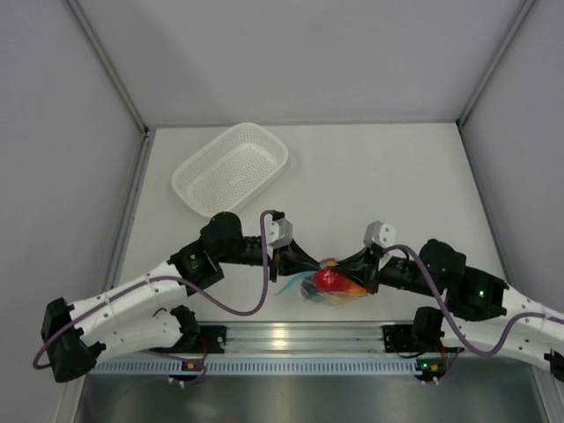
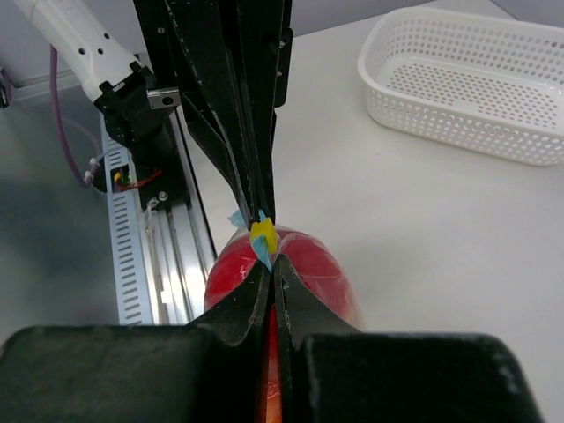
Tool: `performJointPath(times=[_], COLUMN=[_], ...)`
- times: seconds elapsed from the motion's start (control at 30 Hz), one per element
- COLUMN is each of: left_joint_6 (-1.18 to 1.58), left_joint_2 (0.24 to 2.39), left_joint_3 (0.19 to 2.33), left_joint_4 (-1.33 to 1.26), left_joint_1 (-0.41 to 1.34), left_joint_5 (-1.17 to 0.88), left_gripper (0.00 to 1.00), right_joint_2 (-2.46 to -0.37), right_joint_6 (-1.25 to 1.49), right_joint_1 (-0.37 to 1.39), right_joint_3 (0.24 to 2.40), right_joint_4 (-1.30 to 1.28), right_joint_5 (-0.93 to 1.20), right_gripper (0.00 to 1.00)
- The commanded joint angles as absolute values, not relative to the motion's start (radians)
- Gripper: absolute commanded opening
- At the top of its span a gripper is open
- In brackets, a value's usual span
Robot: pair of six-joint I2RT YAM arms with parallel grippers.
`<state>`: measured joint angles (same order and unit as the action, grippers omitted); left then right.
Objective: Open the zip-top bag and remove the fake food
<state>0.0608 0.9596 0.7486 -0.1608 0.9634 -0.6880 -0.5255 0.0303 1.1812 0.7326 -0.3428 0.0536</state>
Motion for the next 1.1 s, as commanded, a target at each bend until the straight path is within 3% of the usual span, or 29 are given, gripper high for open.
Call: performJointPath(times=[0.0, 0.2, 0.23, 0.3, 0.4, 0.5, 0.63, 0.9, 1.07], left_joint_6=[0.072, 0.066, 0.066, 0.066, 0.066, 0.063, 0.064, 0.067, 0.072], left_joint_2=[0.940, 0.972, 0.979, 0.988, 0.997, 1.014, 1.043, 1.071, 1.075], left_joint_3=[0.755, 0.764, 0.768, 0.775, 0.790, 0.811, 0.837, 0.828, 0.824], left_joint_4=[-0.253, -0.252, -0.252, -0.252, -0.253, -0.253, -0.252, -0.253, -0.253], left_joint_1=[0.963, 0.963, 0.965, 0.963, 0.965, 0.965, 0.963, 0.963, 0.963], left_joint_5=[-0.700, -0.670, -0.672, -0.670, -0.638, -0.637, -0.658, -0.680, -0.690], left_gripper=[0.00, 0.00, 0.04, 0.21, 0.32, 0.31, 0.18, 0.16, 0.34], right_joint_2=[-0.525, -0.581, -0.595, -0.630, -0.670, -0.686, -0.687, -0.681, -0.683], right_joint_6=[0.025, 0.014, 0.012, 0.009, 0.008, 0.009, 0.009, 0.012, 0.012], right_joint_1=[1.198, 1.197, 1.197, 1.197, 1.198, 1.197, 1.197, 1.198, 1.197], right_joint_3=[0.747, 0.801, 0.810, 0.839, 0.867, 0.876, 0.879, 0.887, 0.890], right_joint_4=[-0.295, -0.359, -0.373, -0.414, -0.455, -0.465, -0.472, -0.476, -0.476], right_joint_5=[0.077, 0.026, 0.018, 0.006, -0.029, -0.038, -0.048, -0.061, -0.072], right_gripper=[0.00, 0.00, 0.00, 0.00, 0.00, 0.00, 0.00, 0.00, 0.00])
